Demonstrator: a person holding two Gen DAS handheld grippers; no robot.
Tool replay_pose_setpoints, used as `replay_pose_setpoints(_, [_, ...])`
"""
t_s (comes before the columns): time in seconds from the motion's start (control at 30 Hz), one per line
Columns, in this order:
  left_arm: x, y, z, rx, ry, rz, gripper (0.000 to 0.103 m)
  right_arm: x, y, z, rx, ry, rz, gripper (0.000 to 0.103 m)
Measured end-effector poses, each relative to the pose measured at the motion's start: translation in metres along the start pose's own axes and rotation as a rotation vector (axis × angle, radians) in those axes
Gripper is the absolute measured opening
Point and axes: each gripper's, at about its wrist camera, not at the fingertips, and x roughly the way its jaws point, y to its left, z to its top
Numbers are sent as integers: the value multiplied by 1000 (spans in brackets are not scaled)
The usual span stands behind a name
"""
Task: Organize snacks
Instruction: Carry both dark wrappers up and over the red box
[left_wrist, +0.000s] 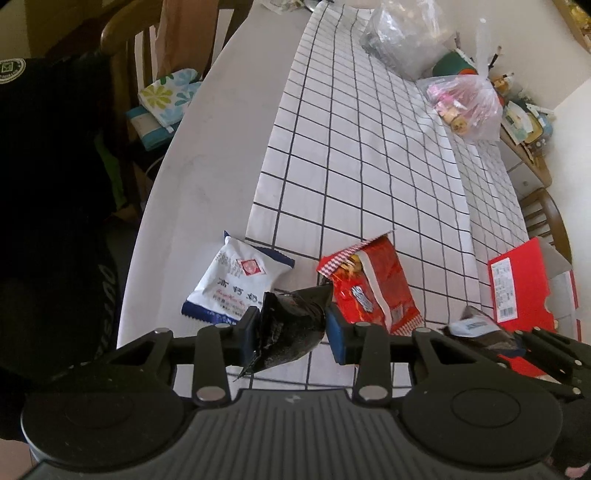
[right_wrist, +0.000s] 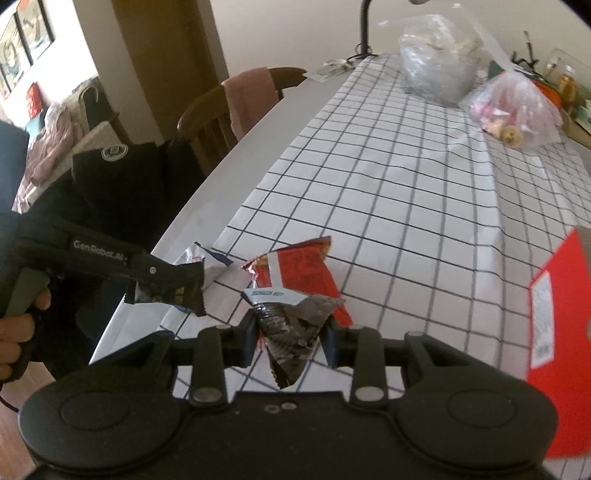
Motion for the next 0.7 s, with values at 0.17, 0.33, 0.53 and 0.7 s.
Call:
replay_pose_setpoints(0.17, [-18, -14, -9, 30, -7, -25, 37, -30, -11, -10, 49, -24, 2, 33])
replay_pose_setpoints(0.33, [-35, -38, -17, 73, -31, -30, 37, -60, -28, -20, 110, -57, 11, 33])
replay_pose_setpoints(0.53, [-52, -77, -24, 133, -61, -62, 37, -93, -55, -31, 166, -104, -7, 33])
replay_pose_setpoints(0.7, [-59, -117, -30, 197, -79, -84, 37, -119, -82, -44, 209, -138, -23, 33])
